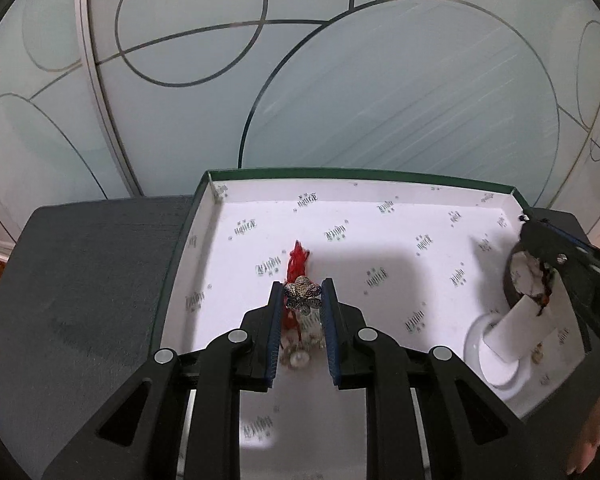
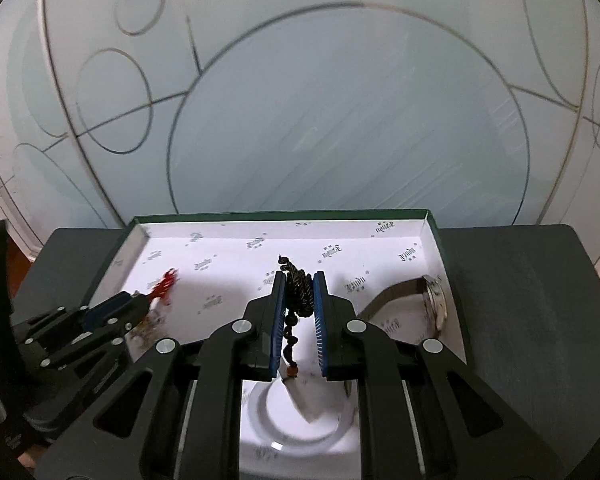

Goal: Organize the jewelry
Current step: 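Carry the brooch and jade pendant into the box and open both tools, then withdraw both tools from the box back over the table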

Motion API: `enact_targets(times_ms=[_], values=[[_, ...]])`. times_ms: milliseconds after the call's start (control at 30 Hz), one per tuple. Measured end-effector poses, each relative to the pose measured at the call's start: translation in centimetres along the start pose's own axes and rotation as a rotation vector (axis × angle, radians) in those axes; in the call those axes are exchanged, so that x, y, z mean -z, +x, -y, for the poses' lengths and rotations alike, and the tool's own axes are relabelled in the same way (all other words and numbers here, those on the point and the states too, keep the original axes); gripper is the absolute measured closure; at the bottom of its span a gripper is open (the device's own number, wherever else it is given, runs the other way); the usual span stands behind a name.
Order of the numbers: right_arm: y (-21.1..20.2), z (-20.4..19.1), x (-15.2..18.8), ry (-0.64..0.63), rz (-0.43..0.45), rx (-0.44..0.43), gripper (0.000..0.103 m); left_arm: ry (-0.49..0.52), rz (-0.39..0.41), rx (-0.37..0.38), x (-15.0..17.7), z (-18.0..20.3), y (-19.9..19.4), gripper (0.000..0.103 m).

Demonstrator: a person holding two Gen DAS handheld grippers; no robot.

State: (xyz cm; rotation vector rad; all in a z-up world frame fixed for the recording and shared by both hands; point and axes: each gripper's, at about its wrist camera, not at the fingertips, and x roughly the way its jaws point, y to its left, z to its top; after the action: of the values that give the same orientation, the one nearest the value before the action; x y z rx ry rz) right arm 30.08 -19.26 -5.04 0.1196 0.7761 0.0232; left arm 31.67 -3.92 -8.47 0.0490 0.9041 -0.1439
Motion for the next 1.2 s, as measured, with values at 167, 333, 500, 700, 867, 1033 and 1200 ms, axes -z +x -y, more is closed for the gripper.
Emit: enact_targets(times_ms=[167, 333, 500, 700, 867, 1033, 1200], values=[[2.3, 0.7, -0.6, 0.015, -0.036, 0.018, 0.083, -0.005, -0.014, 0.003, -0.4, -0.1, 1.0, 0.083], [2.2, 1.1, -0.6, 0.032, -0.015, 0.024, 0.056, -0.008, -0.018, -0.002, -0.3, -0.2, 1.5, 0.064], [0.5, 1.4, 0.1, 0.04, 0.002, 0.008, 0.056, -0.02, -0.003, 0.001, -0.2, -0.3, 0.7, 0.043], [-2.1, 1.9, 1.4, 0.068, 0.02, -0.009, 0.056, -0.015, 0.014, 0.002, 0.1, -0.1, -1.3, 0.033], [-4.4, 2.2, 2.7, 0.08, 0.027, 0.0, 0.056, -0.008, 0.027, 0.008, 1.0, 0.0, -3.5, 0.033], [-6.4, 2.5, 4.6, 0.099, 0.021, 0.004, 0.056, -0.03, 0.019, 0.021, 2.8, -0.4, -5.6, 0.033], [-8.2, 2.2, 7.0, 0.1, 0.013, 0.016, 0.056, -0.026, 0.014, 0.021, 5.5, -0.2, -8.1, 0.033]])
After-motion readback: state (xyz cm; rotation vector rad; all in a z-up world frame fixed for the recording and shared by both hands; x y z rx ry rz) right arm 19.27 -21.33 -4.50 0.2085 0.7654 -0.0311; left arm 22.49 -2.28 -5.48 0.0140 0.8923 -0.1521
